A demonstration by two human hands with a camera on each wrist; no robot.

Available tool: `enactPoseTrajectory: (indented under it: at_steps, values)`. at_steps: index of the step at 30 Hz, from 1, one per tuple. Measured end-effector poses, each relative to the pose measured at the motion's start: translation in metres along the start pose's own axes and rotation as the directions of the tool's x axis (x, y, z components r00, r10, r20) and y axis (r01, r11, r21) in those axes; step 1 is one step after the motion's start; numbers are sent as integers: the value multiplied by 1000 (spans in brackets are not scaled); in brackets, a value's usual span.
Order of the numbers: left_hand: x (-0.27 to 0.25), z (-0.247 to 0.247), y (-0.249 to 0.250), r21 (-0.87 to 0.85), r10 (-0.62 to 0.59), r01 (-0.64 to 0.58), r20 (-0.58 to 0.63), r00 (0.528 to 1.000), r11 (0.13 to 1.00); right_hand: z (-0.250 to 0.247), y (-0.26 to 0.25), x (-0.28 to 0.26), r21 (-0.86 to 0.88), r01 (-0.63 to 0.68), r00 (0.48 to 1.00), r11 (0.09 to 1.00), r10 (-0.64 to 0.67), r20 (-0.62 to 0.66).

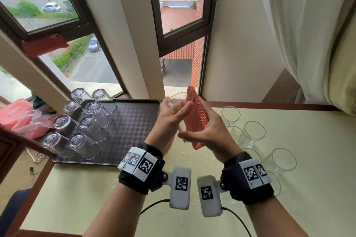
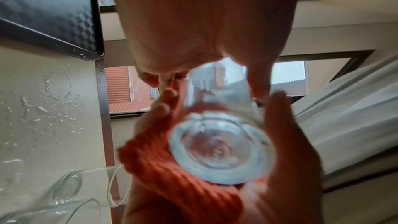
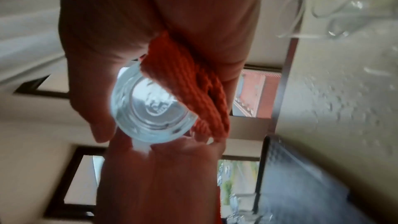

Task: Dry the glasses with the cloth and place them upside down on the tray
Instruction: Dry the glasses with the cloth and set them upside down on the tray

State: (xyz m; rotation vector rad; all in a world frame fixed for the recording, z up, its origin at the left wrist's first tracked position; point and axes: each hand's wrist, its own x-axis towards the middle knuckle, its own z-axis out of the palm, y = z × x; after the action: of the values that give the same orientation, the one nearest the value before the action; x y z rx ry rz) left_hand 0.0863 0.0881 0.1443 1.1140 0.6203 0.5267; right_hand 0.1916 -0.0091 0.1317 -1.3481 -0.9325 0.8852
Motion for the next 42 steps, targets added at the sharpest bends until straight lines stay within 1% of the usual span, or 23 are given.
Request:
enactPoseTrajectory:
  at_steps: [2,4,5,6,8,10,12,14,15,17,19,20,21,23,26,28,30,32,34,36,38,40,42]
  values:
    - [-1,0,-2,-25,1,0,34,999,1000,-3,-4,-2,178,-43,997,983,31,71]
    - [-2,-2,-1,7,7,-8,102,995,1000,-7,-3,-2,325,-105,986,940,56,157]
    - [-3,-4,-2,24,5,-8,129,992,1000,-9,-1,-2,356,-126,982,926,67,174]
    - [-3,-5,-1,37,11,-16,123,992,999,-10,-2,-2,358,-130,982,924,71,173]
    - [0,-8,0,-27,4,-2,71,997,1000,-11,-2,-1,245,-63,995,968,43,87]
    - [5,-13,-4,-99,19,-15,38,999,995,-10,-1,0,30,23,1000,999,-22,-15]
    - [7,-12,-8,-92,27,-19,87,996,996,-5,2,0,-168,86,995,982,-92,-27]
    - [7,-7,-10,-67,3,2,84,996,998,0,6,-1,-232,99,994,968,-108,-26]
    - [5,-5,-10,-65,-11,15,61,998,998,3,8,-2,-197,87,995,976,-96,-36]
    - [2,-4,-11,-83,-25,30,59,998,996,5,7,-4,7,24,999,1000,-24,-28]
    - [-2,-3,-10,-95,-16,27,116,993,995,4,5,-6,271,-64,996,961,45,76]
    - [-4,-3,-10,-77,-15,26,145,989,997,1,5,-7,358,-105,990,928,65,122]
    - [-5,-4,-9,-41,-23,30,160,987,999,-2,6,-6,394,-130,987,910,80,142]
    - [-8,-4,-6,7,-30,29,133,991,1000,-5,4,-6,355,-121,991,927,90,103]
    - [-1,-9,-9,-68,-54,60,83,995,996,-6,2,-4,74,6,998,997,-2,-56]
    - [-1,-5,-9,-33,-59,63,111,992,997,-4,2,-4,-16,59,996,998,-60,-71]
    - [-3,2,-7,33,-60,56,114,992,998,-2,4,-4,37,58,998,998,-57,-32]
    - [-8,8,-2,53,-23,17,115,993,998,-4,2,-5,204,-24,999,979,14,53]
    - [-8,6,-4,37,5,-12,175,985,999,-6,2,-5,388,-111,987,915,56,152]
    - [-7,2,-3,55,11,-23,196,980,998,-7,0,-6,436,-117,988,892,59,145]
    - [-6,-1,-2,24,21,-25,123,992,999,-5,-4,-6,350,-45,999,936,34,36]
    - [-3,-5,1,-81,2,1,38,999,997,-4,-7,-6,166,41,998,985,-33,-47]
    - [1,-4,0,-115,21,-15,52,998,993,-3,-7,-5,61,66,996,996,-63,-56]
